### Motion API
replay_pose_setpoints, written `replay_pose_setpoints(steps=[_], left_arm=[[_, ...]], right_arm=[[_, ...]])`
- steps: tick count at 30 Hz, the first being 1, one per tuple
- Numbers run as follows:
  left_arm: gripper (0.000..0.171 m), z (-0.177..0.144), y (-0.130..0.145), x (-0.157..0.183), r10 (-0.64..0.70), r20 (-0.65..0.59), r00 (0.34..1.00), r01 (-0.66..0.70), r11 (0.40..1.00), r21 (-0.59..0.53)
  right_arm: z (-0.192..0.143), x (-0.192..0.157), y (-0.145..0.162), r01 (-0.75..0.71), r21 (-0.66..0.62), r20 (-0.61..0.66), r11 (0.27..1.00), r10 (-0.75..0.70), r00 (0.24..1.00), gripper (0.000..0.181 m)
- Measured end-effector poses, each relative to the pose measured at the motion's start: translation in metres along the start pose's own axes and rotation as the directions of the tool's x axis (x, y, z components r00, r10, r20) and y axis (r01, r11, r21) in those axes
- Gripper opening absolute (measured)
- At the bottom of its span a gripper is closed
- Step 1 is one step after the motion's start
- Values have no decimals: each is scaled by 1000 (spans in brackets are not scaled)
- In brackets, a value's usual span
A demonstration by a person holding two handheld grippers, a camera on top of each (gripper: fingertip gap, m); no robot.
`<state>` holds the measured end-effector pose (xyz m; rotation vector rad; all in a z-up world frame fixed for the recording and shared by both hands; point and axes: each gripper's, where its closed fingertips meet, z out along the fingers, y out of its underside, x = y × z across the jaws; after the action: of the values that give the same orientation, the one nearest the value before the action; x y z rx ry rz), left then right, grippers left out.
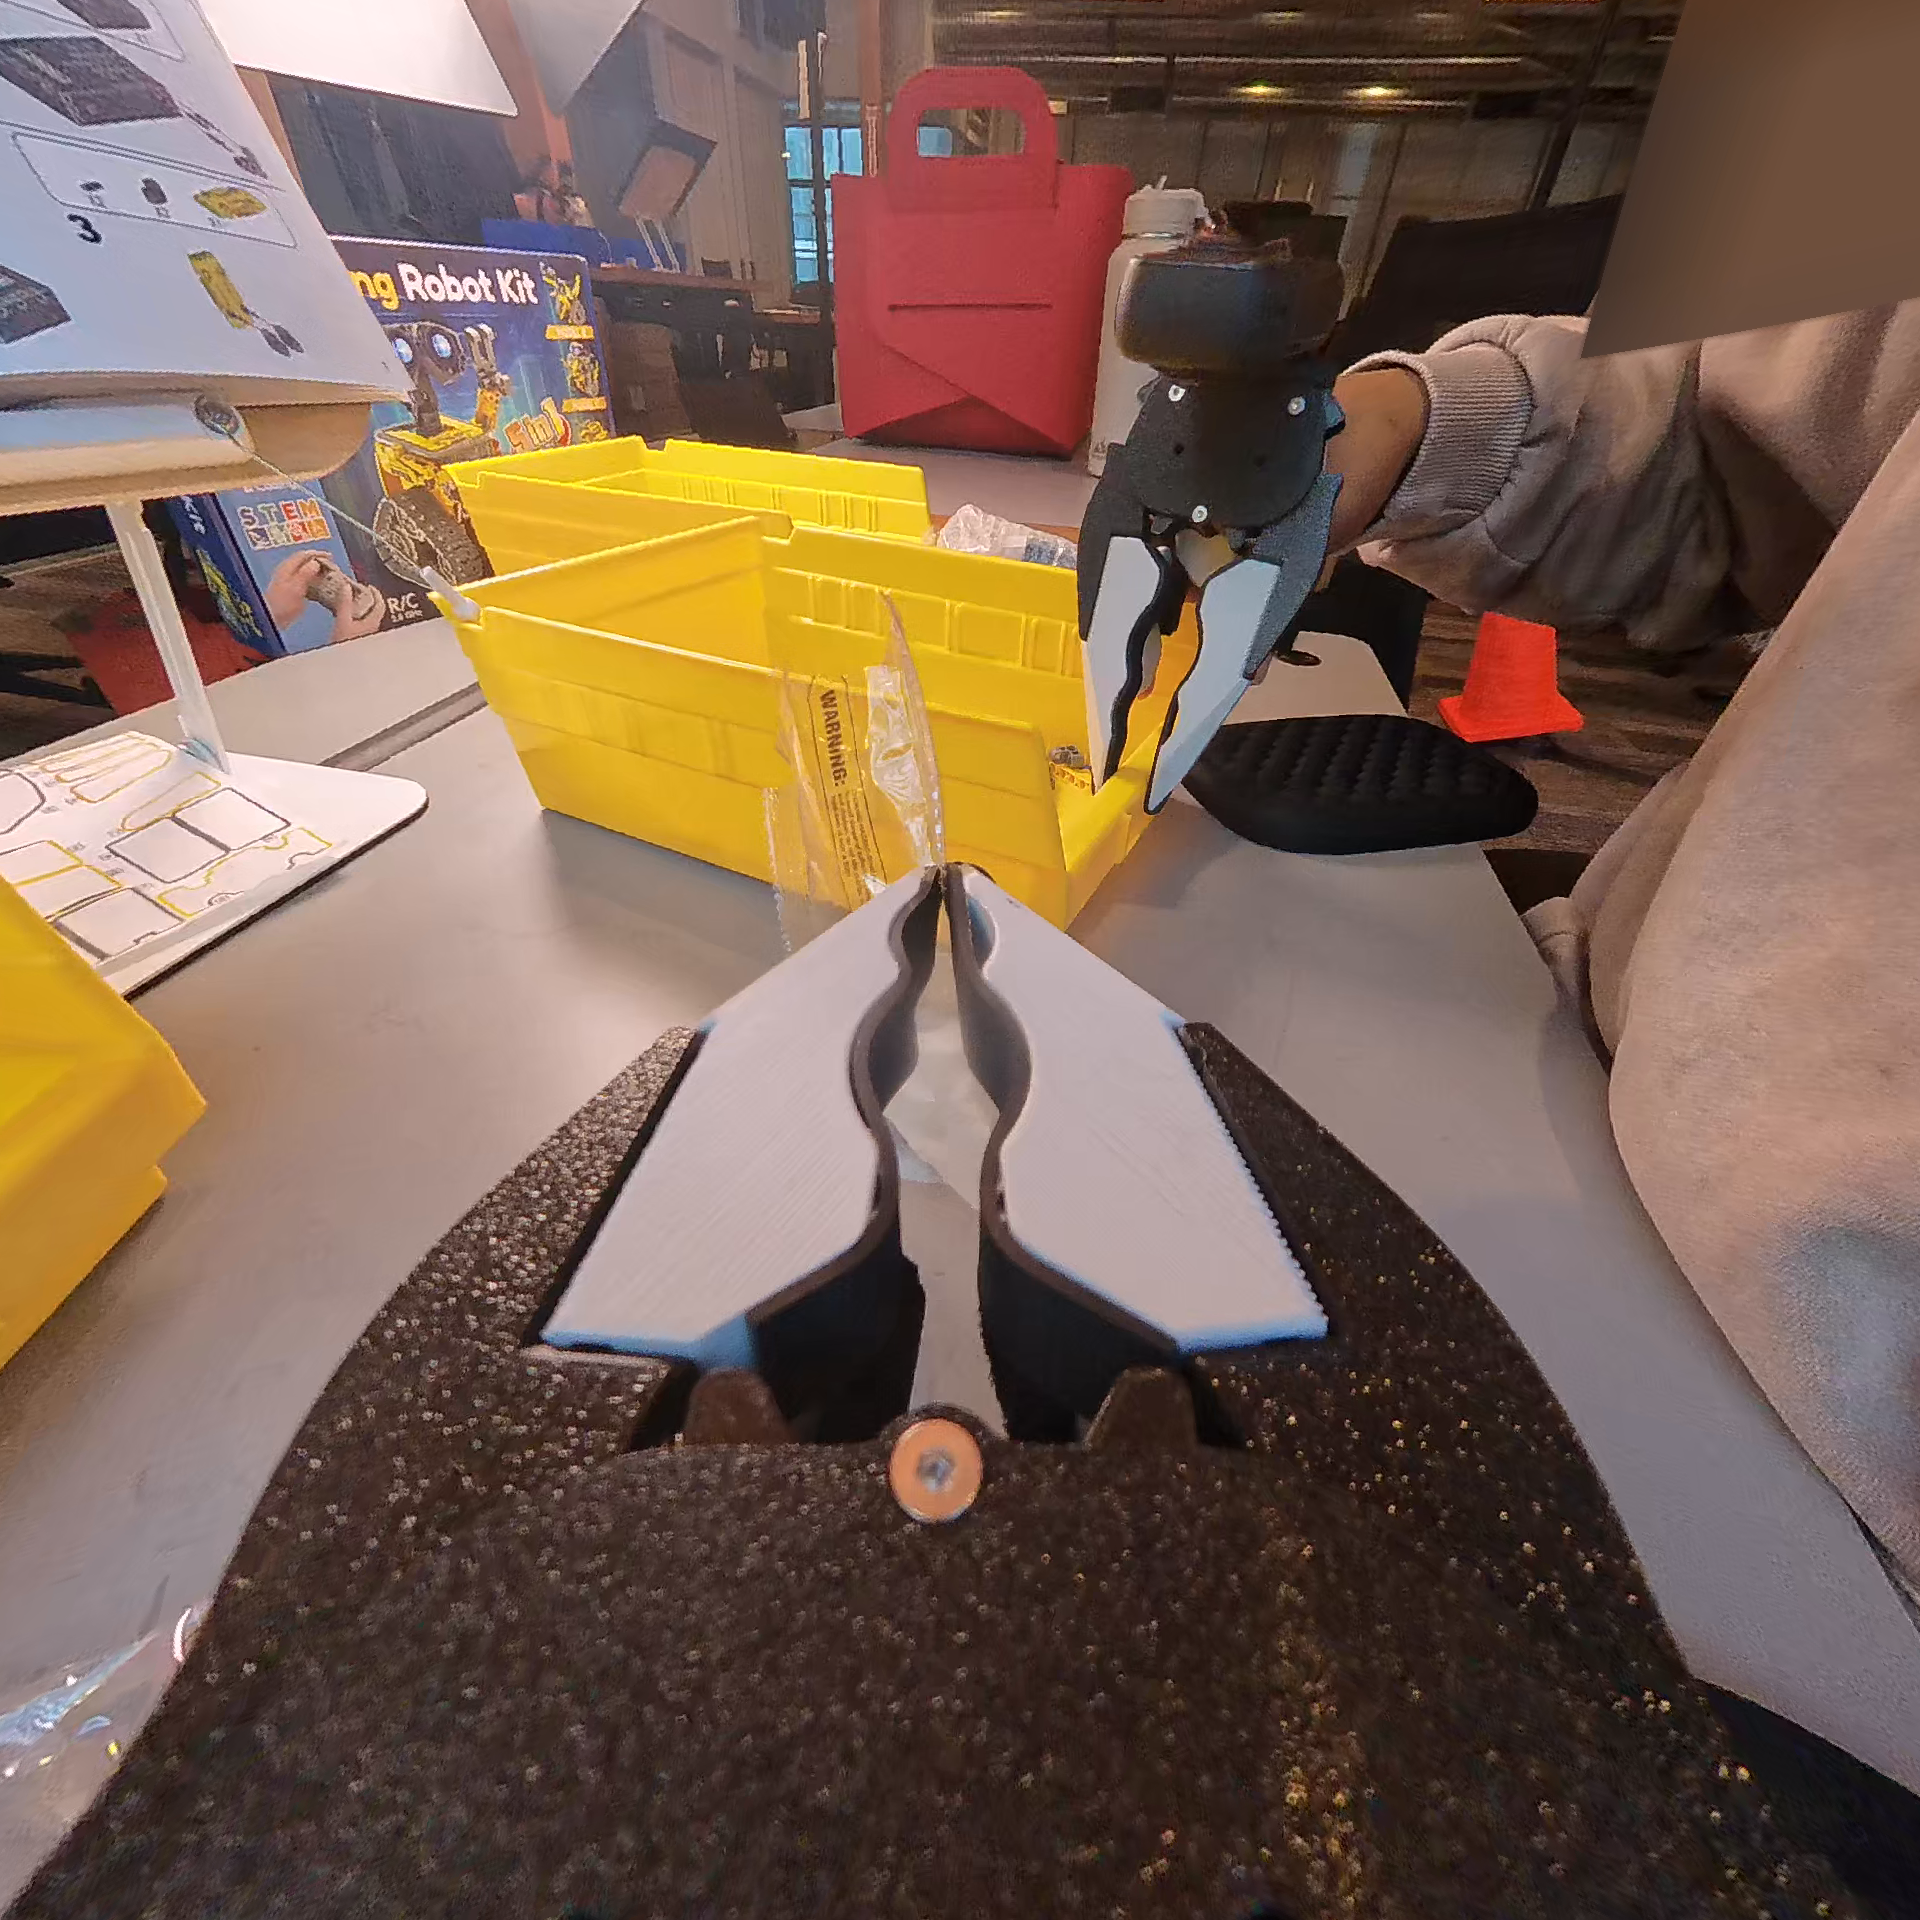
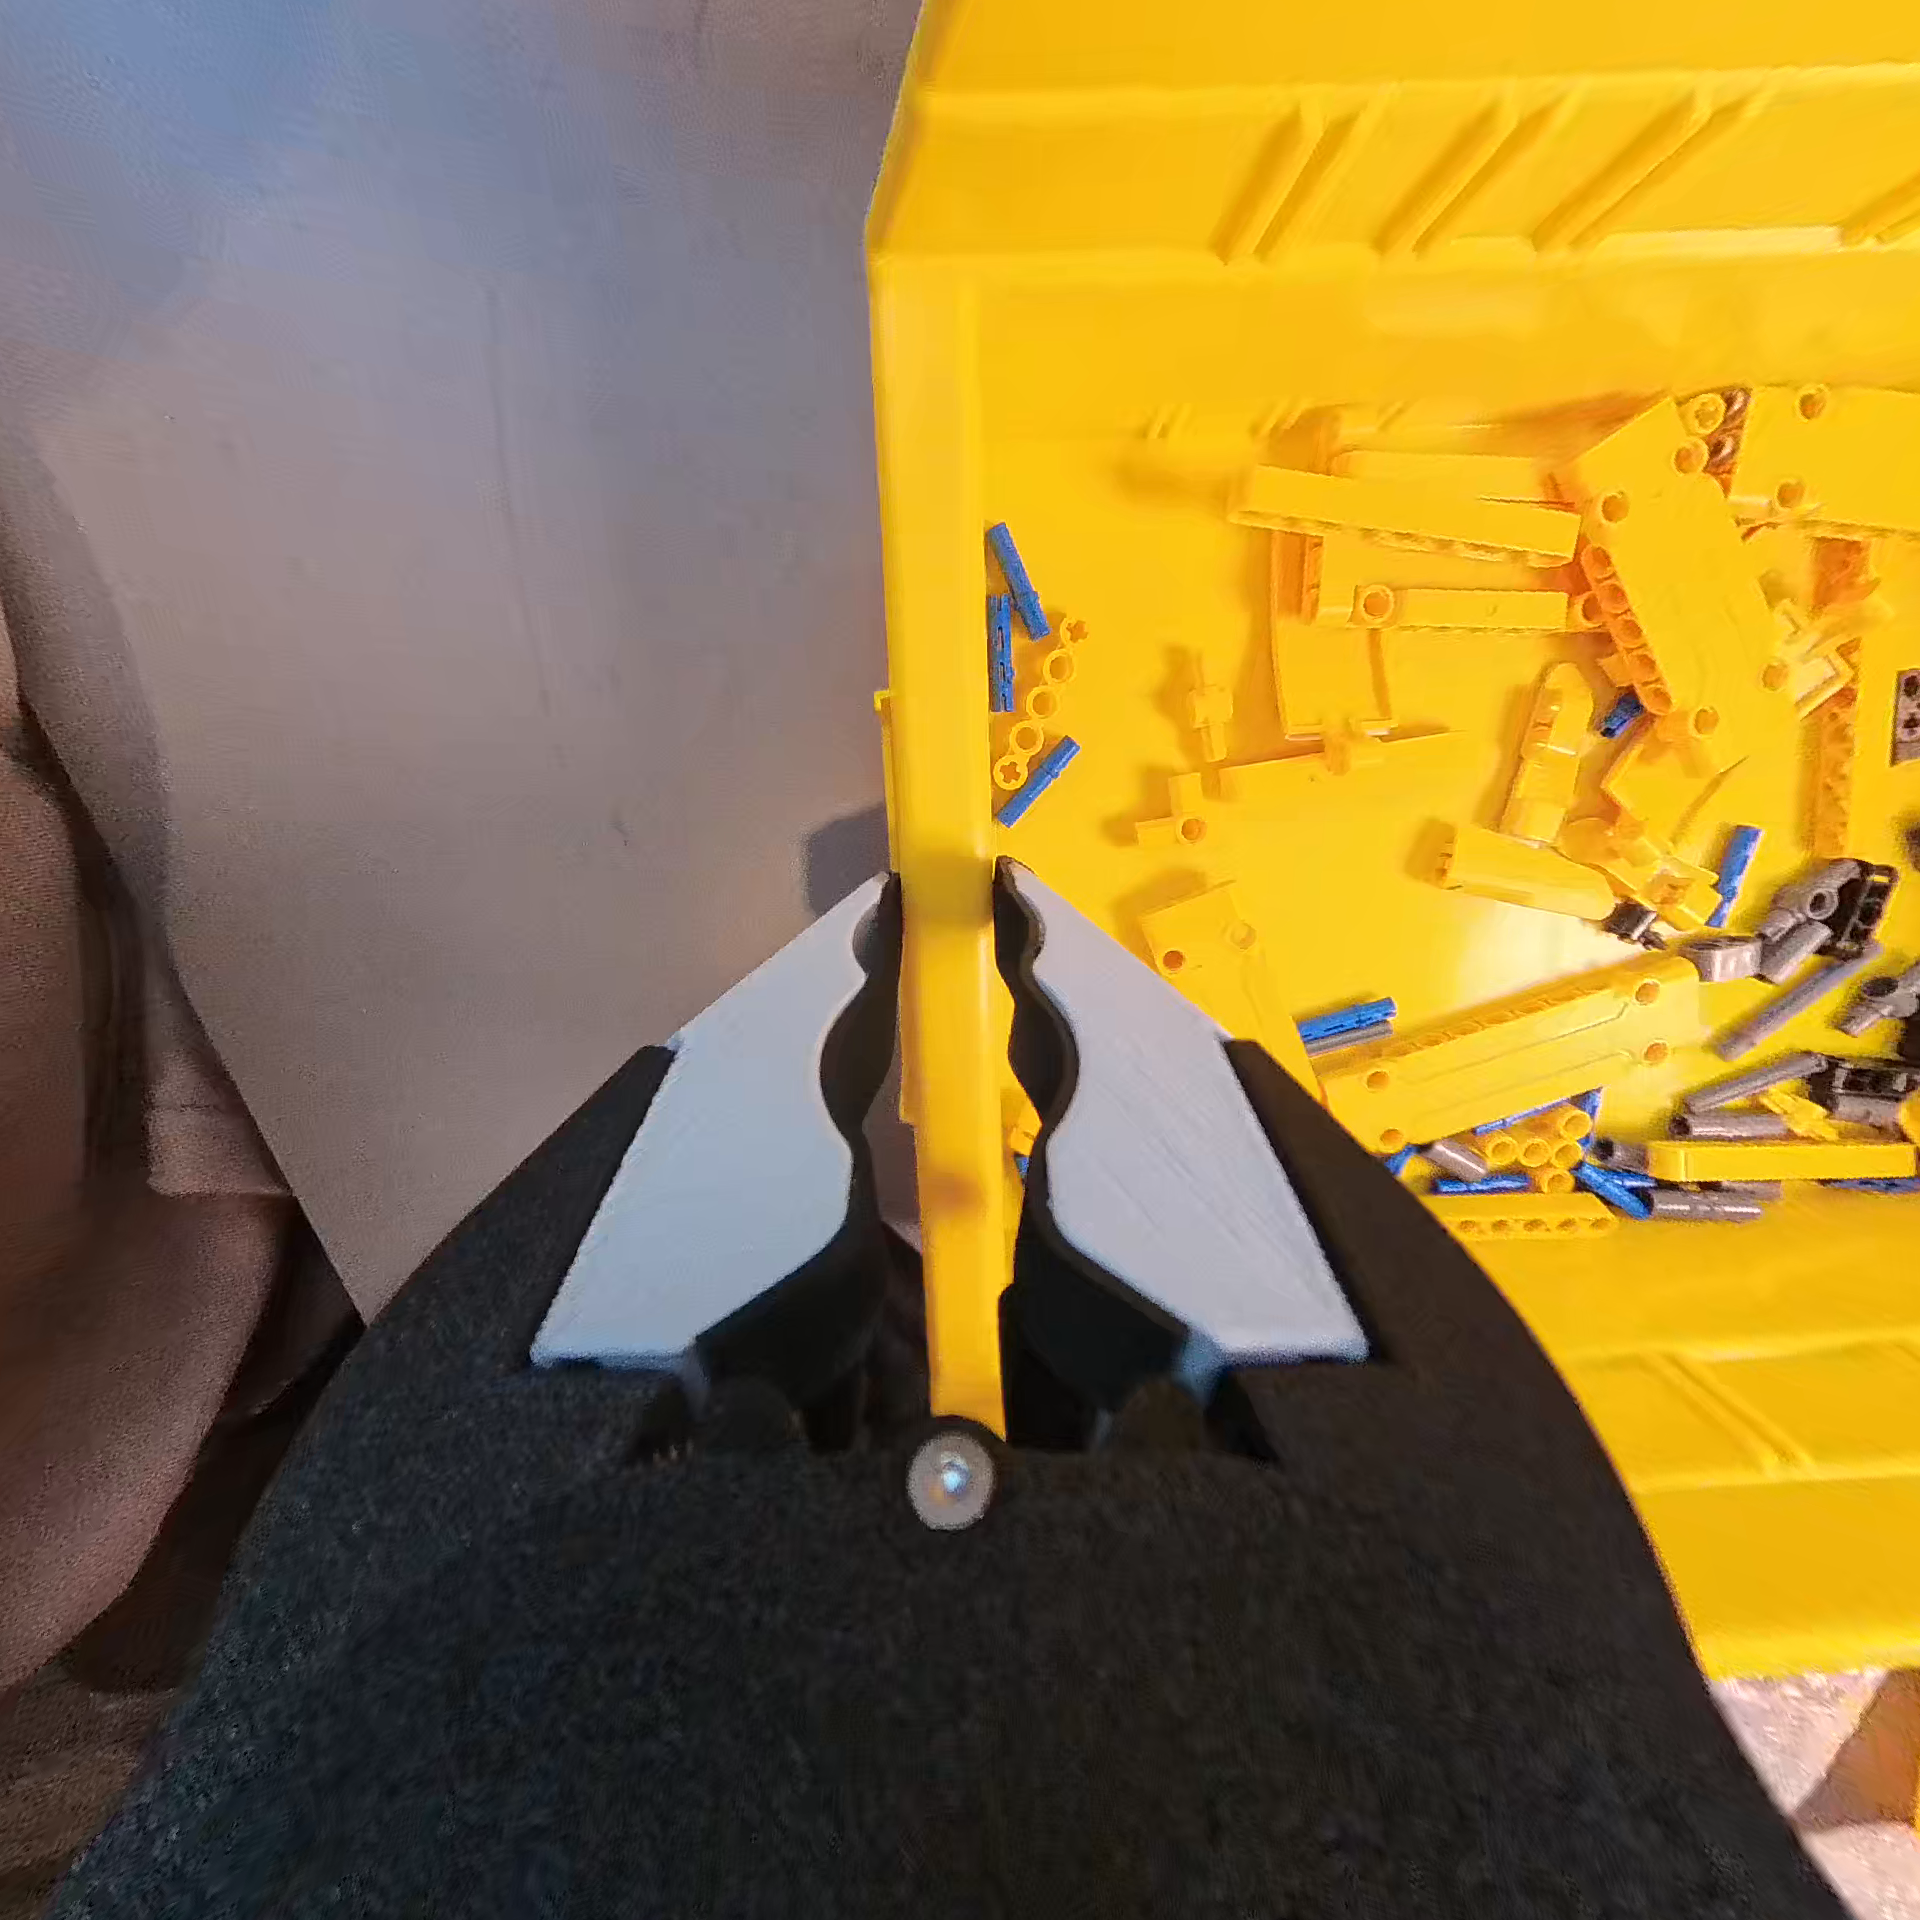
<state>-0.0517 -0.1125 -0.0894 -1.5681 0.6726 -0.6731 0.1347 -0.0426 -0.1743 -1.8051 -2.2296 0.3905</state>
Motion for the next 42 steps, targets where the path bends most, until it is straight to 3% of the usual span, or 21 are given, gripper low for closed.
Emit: replay_pose_setpoints(steps=[14,24,27,29,31,36,42], left_arm=[[0,-1,-5,4,-4,-19,1000,4,1000,24],[0,-7,-15,5,17,-1,1000,-17,998,53],[0,-9,-15,1,9,12,1000,-9,998,61],[0,-10,-14,-2,1,18,1000,-3,998,66],[0,-12,-14,-4,-7,18,1000,5,997,76],[0,-13,-15,-5,-25,5,1000,25,995,96],[0,-11,-11,-4,-37,-9,999,37,995,92]], right_arm=[[-8,9,22,-164,34,-67,986,166,984,16],[11,-52,-26,109,10,-116,994,-107,987,17],[12,-66,-34,161,43,-91,986,-157,983,17],[6,-71,-45,169,131,-74,977,-161,984,16],[-4,-63,-54,119,216,-67,969,-107,992,15],[-3,-30,-36,73,203,-63,976,-61,996,0],[-26,-8,-34,120,237,3,964,-124,992,17]])
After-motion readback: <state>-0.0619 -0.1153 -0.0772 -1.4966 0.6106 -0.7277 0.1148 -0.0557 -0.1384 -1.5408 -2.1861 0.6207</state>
